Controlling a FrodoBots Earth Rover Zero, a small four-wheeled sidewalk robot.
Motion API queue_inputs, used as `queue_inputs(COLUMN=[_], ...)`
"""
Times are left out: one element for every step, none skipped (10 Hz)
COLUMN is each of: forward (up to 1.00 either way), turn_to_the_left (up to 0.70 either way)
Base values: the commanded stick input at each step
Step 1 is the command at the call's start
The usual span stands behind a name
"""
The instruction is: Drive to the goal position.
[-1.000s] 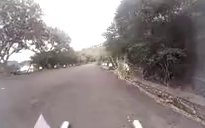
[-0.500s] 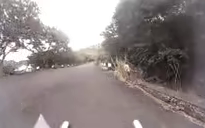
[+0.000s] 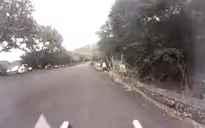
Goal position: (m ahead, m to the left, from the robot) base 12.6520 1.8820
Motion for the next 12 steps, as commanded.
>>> queue_inputs(forward=[0.50,0.50,0.50,0.50,0.50,0.50,0.50,0.50,0.50,0.50,0.50,0.50], turn_to_the_left=[0.00,0.00,0.00,0.00,0.00,0.00,0.00,0.00,0.00,0.00,0.00,0.00])
